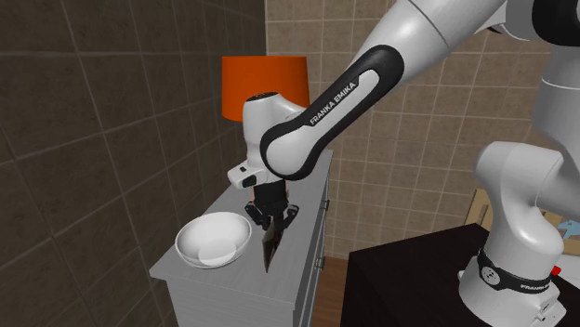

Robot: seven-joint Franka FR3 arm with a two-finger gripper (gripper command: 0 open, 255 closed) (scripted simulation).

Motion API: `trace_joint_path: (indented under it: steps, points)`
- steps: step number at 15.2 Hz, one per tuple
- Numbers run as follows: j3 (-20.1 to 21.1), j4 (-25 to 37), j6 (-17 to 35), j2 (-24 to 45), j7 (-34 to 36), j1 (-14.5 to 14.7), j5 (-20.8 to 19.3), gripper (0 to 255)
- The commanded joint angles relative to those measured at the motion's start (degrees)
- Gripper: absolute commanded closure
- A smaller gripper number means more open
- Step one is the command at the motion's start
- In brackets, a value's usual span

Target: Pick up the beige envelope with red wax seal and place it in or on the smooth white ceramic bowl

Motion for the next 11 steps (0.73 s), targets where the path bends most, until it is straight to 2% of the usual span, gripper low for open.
trace_joint_path:
  steps: [1,11]
  points:
    - [-0.5,0.44,-1.21,-1.03,0.69,0.35,-1.07,255]
    - [-2.36,2.77,-7.8,-6.99,4.58,2.07,-6.73,255]
